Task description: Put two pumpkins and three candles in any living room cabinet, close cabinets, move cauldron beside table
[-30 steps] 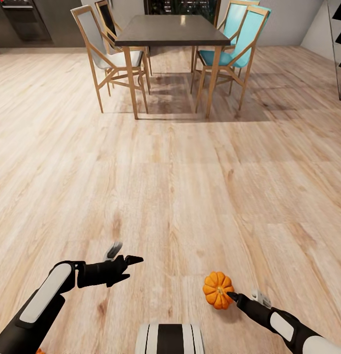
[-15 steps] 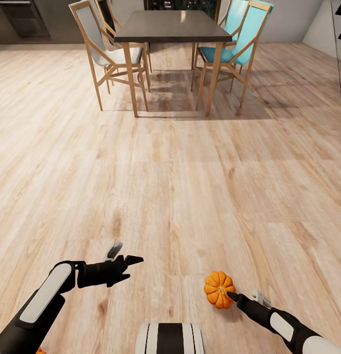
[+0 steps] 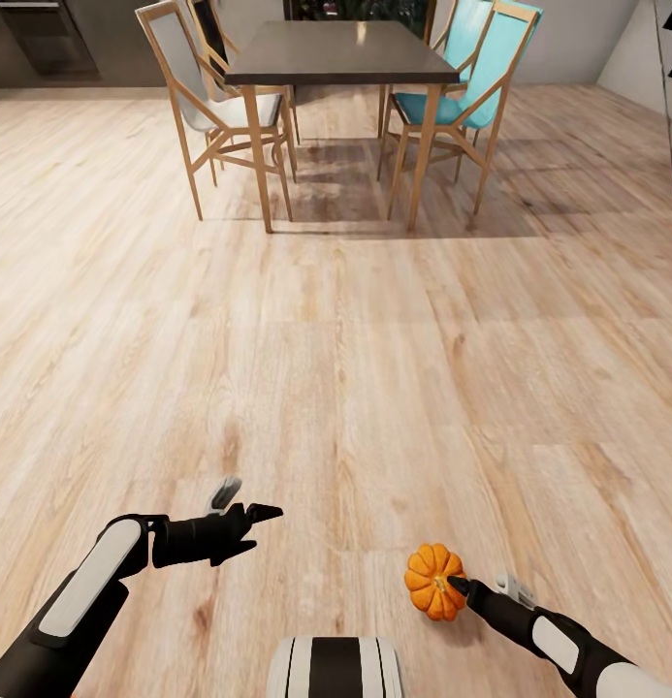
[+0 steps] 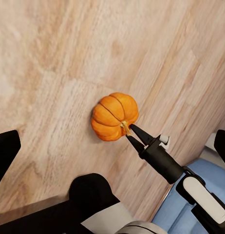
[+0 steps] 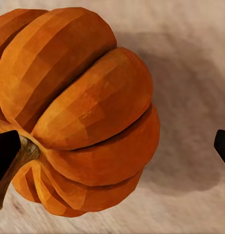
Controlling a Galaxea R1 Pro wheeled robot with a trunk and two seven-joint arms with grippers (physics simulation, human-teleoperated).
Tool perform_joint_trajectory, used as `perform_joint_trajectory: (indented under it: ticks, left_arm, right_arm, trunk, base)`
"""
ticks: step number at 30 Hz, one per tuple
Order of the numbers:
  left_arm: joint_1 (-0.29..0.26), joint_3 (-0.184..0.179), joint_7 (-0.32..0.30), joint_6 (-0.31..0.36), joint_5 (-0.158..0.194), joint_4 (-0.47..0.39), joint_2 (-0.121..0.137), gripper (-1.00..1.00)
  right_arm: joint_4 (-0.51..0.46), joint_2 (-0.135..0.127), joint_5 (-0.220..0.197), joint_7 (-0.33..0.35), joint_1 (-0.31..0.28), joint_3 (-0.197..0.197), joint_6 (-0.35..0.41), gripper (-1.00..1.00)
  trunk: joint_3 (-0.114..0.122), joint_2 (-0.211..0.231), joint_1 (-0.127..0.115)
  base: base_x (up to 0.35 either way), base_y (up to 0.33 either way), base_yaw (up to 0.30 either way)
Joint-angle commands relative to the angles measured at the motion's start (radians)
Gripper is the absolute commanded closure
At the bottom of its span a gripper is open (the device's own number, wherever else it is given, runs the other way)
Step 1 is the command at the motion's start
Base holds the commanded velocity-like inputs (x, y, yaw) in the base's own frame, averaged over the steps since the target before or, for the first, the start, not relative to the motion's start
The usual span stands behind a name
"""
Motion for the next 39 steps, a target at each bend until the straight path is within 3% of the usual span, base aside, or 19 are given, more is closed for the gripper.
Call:
perform_joint_trajectory:
  ticks: [1,20,39]
  left_arm:
    - [0.0,-0.001,0.01,0.0,0.011,-0.001,0.001,-1.0]
    - [0.0,-0.001,0.01,0.0,0.011,-0.001,0.001,-1.0]
    - [0.0,-0.001,0.01,0.0,0.011,-0.001,0.002,-1.0]
  right_arm:
    - [0.0,-0.001,-0.008,0.002,0.0,0.004,0.004,-1.0]
    - [0.0,-0.001,-0.008,0.002,0.0,0.004,0.004,-1.0]
    - [0.0,-0.001,-0.008,0.002,0.0,0.004,0.004,-1.0]
  trunk:
    - [-0.001,0.0,0.0]
    - [-0.039,-0.003,0.004]
    - [-0.039,-0.003,0.004]
  base:
    - [0.008,0.002,0.0]
    - [0.001,0.0,0.0]
    - [0.042,0.03,0.0]
